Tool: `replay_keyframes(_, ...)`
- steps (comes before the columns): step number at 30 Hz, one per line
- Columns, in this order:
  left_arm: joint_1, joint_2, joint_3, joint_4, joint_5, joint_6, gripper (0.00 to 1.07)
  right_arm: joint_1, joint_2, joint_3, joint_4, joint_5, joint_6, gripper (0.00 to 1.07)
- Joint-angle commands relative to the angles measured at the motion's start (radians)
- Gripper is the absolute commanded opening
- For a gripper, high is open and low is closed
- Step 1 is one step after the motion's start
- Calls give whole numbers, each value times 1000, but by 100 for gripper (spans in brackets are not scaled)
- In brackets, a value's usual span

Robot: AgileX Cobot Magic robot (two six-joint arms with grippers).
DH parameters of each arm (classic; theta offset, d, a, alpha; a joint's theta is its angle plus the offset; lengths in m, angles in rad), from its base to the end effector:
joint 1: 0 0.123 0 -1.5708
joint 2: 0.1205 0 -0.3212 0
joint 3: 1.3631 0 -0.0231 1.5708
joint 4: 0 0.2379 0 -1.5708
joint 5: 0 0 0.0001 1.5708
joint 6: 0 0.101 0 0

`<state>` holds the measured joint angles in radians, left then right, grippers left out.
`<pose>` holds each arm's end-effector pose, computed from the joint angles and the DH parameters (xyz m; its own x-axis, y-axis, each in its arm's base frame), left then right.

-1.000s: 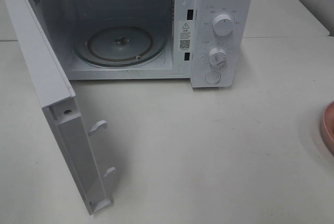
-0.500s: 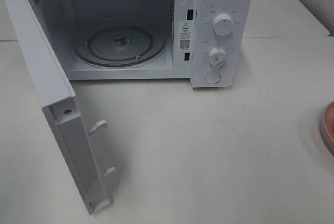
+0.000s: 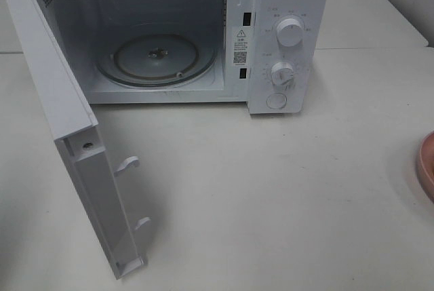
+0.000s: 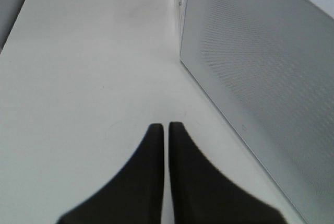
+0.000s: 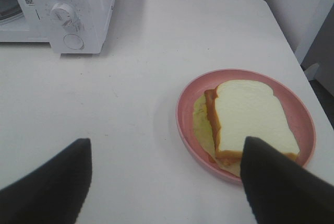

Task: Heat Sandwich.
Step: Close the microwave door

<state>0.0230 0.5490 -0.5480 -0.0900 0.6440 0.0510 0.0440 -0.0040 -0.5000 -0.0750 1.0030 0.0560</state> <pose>0.0689 -0.0039 0.3125 -0.5279 -0.0332 -0.8487 0.0118 0.9989 -0.0463 -0.0417 -0.0082 0.2718 -0.3984 -0.0019 -0.9172 0.0202 0.9997 -0.0109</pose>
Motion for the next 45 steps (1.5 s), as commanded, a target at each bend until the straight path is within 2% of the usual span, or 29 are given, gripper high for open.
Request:
replay_keyframes(1, 2, 73, 41, 5, -138, 0, 0, -7, -25, 2, 4, -4, -12, 76)
replay_keyframes(4, 2, 116, 76, 6, -236, 0, 0, -7, -25, 2, 4, -4, -12, 76)
replay_keyframes(7, 2, 195, 154, 6, -478, 0, 0, -7, -25, 2, 4, -4, -12, 76)
replay_keyframes(9, 2, 217, 174, 7, -546, 0, 0, -7, -25, 2, 4, -4, -12, 76)
replay_keyframes(10, 2, 258, 209, 14, -663, 0, 0, -7, -25, 2, 4, -4, -12, 76)
replay_keyframes(13, 2, 305, 240, 33, -770, 0, 0, -7, -25, 2, 4, -4, -12, 76)
replay_keyframes(14, 2, 363, 264, 50, -886, -1, 0, -7, -25, 2, 4, -4, -12, 76)
replay_keyframes(17, 2, 423, 283, 70, -990, -1, 0, -7, -25, 2, 4, -4, -12, 76)
replay_keyframes(18, 2, 494, 295, 100, -1091, -2, 0, -7, -25, 2, 4, -4, -12, 76)
replay_keyframes(22, 2, 590, 295, 165, -1186, -4, 0, -7, -25, 2, 4, -4, -12, 76)
replay_keyframes(23, -1, 660, 293, 205, -1248, -10, 0, -7, -25, 2, 4, -4, -12, 76)
replay_keyframes(31, -73, 846, 272, 212, -1362, -30, 0, -7, -25, 2, 4, -4, -12, 76)
replay_keyframes(40, -234, 1031, 137, 212, -1399, -28, 0, -7, -25, 2, 4, -4, -12, 76)
replay_keyframes(45, -271, 1068, 92, 212, -1398, -28, 0, -7, -25, 2, 4, -4, -12, 76)
